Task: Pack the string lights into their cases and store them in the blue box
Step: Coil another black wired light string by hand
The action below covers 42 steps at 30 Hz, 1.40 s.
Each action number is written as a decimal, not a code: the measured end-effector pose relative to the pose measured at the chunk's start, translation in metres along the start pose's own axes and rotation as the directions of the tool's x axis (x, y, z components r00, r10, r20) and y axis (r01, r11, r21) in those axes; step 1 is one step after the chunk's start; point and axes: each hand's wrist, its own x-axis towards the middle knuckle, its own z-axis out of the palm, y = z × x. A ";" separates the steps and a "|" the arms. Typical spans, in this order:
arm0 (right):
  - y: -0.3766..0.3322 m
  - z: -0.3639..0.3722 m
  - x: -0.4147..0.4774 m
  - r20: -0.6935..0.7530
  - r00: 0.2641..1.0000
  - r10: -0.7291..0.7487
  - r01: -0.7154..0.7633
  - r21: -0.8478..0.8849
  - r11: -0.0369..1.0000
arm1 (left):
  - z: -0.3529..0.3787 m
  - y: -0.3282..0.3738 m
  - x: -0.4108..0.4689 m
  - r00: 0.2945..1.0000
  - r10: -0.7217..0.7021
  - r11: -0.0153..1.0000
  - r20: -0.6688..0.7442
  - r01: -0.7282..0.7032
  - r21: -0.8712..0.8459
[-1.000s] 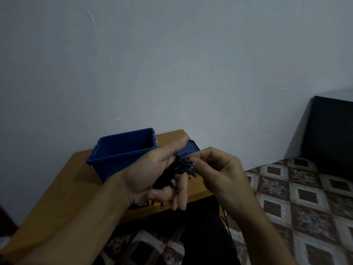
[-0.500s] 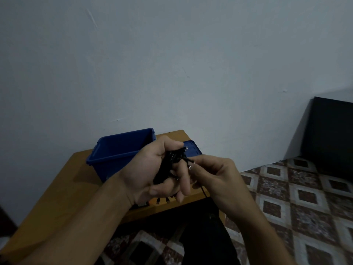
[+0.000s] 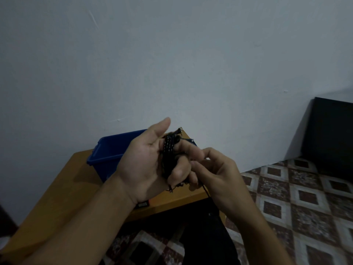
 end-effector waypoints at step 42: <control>-0.002 -0.001 -0.002 -0.003 1.000 0.001 -0.002 -0.102 0.995 | 0.026 0.003 0.007 0.838 0.212 0.977 -0.503 -0.196 0.085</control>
